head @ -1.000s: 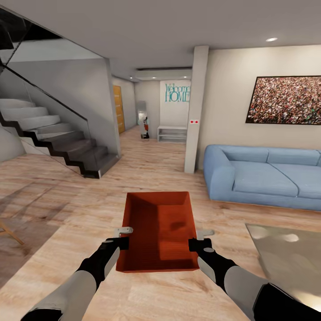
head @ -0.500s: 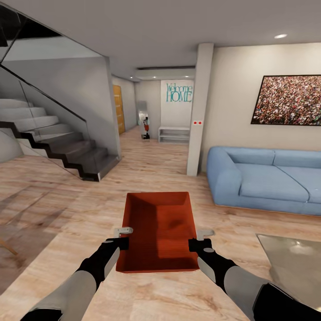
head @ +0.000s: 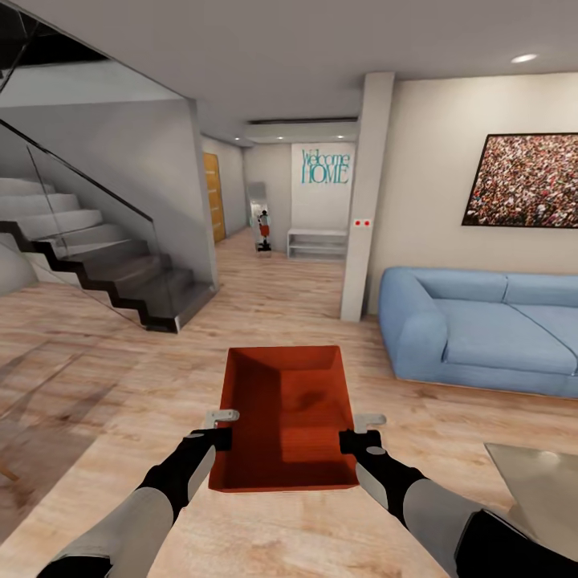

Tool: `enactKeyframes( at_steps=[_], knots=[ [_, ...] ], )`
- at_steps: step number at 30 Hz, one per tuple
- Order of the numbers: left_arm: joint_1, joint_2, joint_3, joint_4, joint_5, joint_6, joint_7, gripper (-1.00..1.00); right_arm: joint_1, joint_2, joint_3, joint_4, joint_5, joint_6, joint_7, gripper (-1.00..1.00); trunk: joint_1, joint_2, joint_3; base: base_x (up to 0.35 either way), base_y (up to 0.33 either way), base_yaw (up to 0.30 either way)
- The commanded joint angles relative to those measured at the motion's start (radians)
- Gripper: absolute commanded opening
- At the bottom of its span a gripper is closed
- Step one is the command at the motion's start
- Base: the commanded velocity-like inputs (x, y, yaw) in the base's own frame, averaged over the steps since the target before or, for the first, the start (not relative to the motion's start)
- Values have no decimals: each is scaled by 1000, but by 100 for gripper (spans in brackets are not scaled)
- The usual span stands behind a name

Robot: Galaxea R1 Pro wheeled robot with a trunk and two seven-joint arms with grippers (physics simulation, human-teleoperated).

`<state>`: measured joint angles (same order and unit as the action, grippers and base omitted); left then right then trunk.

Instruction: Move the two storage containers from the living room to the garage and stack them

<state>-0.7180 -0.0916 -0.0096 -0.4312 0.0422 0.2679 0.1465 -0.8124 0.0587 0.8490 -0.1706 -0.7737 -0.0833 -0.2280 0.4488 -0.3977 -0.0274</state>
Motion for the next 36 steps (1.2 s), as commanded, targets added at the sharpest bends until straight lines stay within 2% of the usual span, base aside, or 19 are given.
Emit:
enactKeyframes(
  at_steps=[1,36],
  knots=[
    [-1,12,1,-5,7,5,8,-100,-1,-12,16,75,-18,-1,-1,-100,1,-2,-2,319,99,0],
    [-1,13,2,-4,7,5,8,-100,-1,-13,16,75,-18,-1,-2,-100,1,-2,-2,320,97,0]
  ],
)
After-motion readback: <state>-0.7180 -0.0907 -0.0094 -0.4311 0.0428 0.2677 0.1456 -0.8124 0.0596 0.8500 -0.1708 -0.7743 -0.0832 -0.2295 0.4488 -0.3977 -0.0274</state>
